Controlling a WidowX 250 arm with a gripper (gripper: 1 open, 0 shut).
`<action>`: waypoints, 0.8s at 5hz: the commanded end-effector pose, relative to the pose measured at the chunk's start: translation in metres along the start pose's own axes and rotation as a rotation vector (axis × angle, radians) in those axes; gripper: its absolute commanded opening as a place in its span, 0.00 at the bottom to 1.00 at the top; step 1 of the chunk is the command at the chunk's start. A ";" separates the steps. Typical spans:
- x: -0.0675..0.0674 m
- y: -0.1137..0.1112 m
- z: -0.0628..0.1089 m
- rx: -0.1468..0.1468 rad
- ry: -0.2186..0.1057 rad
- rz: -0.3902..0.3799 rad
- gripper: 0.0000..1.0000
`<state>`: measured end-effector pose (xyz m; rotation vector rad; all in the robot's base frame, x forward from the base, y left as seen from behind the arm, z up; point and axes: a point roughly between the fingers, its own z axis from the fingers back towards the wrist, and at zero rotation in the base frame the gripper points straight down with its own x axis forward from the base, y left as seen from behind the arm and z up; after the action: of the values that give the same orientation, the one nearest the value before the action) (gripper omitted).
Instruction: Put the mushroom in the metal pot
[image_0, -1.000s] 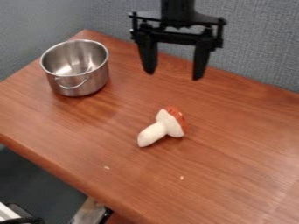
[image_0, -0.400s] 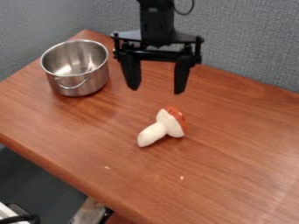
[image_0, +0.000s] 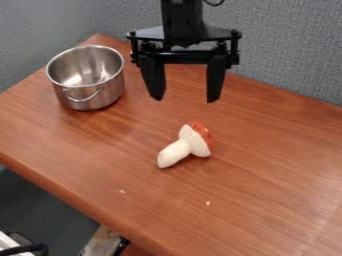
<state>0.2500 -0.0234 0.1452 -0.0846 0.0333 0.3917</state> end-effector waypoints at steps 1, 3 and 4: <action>0.012 -0.002 0.012 0.009 -0.040 0.083 1.00; 0.018 0.012 0.008 0.067 -0.043 0.066 1.00; 0.019 0.022 0.006 0.100 -0.027 0.063 1.00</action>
<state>0.2549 0.0003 0.1414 0.0188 0.0607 0.4544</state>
